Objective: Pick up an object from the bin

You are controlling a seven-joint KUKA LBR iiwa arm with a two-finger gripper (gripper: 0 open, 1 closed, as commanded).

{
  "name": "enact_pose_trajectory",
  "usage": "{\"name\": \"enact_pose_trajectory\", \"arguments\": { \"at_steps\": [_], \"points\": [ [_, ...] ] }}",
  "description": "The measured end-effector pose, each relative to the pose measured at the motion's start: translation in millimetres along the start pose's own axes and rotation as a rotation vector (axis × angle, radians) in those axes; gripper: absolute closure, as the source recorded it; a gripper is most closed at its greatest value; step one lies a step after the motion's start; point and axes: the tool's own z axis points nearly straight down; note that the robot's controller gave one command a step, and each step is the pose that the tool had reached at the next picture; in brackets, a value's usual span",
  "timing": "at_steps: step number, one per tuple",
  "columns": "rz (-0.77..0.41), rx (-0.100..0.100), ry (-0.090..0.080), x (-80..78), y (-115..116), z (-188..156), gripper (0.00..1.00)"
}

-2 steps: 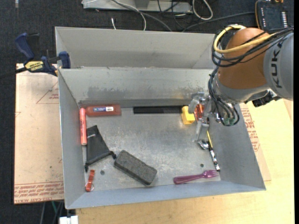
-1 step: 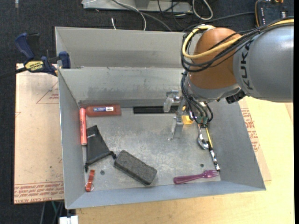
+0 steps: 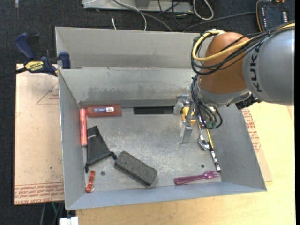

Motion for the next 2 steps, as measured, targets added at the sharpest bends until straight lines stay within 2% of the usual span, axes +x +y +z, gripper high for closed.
{"name": "enact_pose_trajectory", "arguments": {
  "at_steps": [1,2],
  "points": [
    [-0.096,-0.006,-0.008,26.9,102.5,24.9,0.0],
    [-0.231,0.002,-0.002,77.6,85.1,50.5,0.0]
  ]
}}
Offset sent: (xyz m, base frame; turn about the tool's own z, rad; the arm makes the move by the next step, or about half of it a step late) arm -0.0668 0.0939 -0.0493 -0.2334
